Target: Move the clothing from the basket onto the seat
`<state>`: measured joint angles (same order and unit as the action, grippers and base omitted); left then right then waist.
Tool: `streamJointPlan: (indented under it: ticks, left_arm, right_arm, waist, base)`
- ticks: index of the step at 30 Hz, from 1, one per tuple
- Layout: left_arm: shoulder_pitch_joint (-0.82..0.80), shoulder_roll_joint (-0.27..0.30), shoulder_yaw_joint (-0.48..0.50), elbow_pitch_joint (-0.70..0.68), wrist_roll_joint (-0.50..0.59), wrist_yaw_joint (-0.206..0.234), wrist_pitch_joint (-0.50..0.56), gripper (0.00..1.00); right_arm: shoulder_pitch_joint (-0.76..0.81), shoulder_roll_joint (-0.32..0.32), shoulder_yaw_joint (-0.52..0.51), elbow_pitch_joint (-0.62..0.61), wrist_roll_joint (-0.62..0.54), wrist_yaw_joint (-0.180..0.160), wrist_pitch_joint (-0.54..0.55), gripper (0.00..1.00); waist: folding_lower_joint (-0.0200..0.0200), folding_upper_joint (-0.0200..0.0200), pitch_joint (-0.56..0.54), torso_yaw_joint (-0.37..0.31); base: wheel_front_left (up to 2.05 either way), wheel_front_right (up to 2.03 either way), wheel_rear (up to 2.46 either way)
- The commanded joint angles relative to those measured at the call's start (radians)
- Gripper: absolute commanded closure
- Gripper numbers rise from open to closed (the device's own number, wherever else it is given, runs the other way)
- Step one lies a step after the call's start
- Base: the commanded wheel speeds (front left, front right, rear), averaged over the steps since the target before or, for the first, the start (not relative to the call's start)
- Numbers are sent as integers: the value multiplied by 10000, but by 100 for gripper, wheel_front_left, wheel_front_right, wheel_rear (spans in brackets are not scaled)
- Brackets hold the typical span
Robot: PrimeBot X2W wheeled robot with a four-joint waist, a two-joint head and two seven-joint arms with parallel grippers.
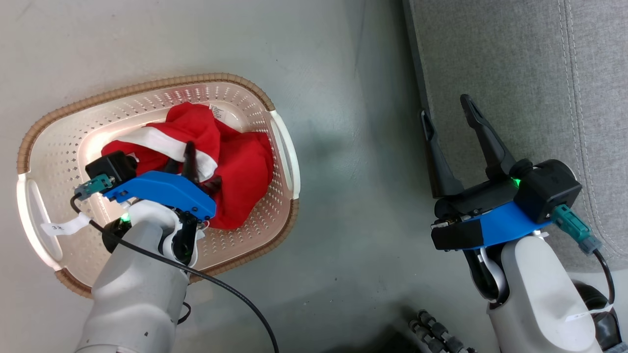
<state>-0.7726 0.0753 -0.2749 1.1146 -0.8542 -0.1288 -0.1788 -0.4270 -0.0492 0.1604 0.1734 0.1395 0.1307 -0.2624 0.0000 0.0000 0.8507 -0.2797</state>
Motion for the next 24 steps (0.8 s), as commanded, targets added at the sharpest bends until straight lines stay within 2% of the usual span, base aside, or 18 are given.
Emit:
streamJointPlan:
  ticks: [1,16,24]
  left_arm:
    - [-157,85,-106,-28,-102,-29,-10,100]
    - [-82,266,-825,-95,-730,-29,-85,100]
    - [331,198,-1456,-482,-1097,-29,-84,100]
  right_arm:
    - [-189,-22,-10,1,5,1,-37,0]
    - [-208,-22,3,96,-14,1,-37,0]
    - [-203,-22,-65,278,-100,1,-37,0]
  waist:
    - [0,0,-2,2]
    - [0,0,-182,97]
    - [0,0,-834,393]
  base:
    - [0,0,0]
    - [0,0,0]
    - [0,0,0]
